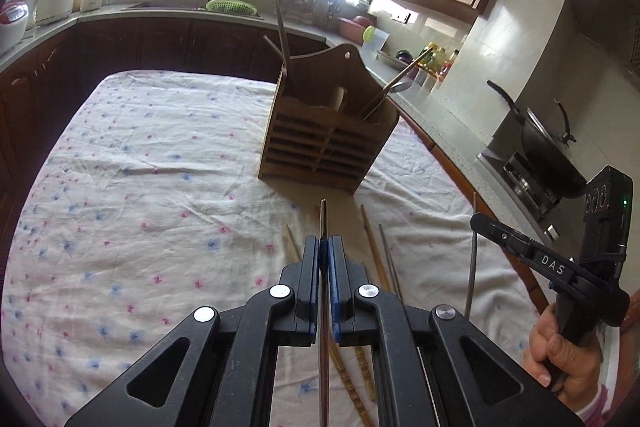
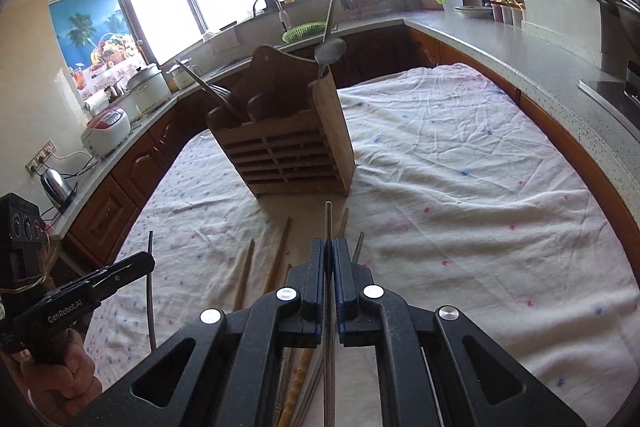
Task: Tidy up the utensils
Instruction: 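Carry both chopsticks up over the wooden caddy with both tools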
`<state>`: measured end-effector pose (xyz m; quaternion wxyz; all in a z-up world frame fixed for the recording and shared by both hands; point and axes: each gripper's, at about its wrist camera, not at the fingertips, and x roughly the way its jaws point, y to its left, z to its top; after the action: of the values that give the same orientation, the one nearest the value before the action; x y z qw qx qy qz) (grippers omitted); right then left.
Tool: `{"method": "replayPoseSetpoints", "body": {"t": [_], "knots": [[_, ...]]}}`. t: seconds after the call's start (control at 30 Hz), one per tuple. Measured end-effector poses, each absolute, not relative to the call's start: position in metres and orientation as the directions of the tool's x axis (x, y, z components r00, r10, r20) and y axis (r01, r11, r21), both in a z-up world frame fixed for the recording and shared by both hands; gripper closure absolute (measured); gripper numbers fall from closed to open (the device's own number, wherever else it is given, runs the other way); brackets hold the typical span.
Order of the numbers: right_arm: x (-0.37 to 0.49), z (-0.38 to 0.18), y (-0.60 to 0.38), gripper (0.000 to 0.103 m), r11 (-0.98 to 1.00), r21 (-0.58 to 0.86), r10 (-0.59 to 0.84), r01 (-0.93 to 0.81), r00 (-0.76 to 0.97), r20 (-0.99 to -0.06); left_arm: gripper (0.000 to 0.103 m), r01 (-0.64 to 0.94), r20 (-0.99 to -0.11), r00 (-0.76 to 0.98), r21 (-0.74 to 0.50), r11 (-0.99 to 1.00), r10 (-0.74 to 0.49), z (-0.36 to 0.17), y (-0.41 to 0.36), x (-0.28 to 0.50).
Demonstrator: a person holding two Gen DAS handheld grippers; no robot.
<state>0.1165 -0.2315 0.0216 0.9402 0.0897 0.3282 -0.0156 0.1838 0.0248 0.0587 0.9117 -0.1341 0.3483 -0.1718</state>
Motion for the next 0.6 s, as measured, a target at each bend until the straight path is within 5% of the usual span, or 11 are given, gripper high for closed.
{"method": "replayPoseSetpoints", "body": {"t": [0.33,0.6], "knots": [[0.090,0.087,-0.218,0.099,0.988,0.149,0.043,0.032,0.881,-0.472,0.101,0.271,-0.485,0.762,-0.362,0.892,-0.428,0.101,0.046,0.145],[0.098,0.097,-0.220,0.099,0.988,0.150,0.042,0.029,0.893,-0.448,0.101,0.267,-0.460,0.785,-0.354,0.896,-0.416,0.108,0.050,0.151]]}}
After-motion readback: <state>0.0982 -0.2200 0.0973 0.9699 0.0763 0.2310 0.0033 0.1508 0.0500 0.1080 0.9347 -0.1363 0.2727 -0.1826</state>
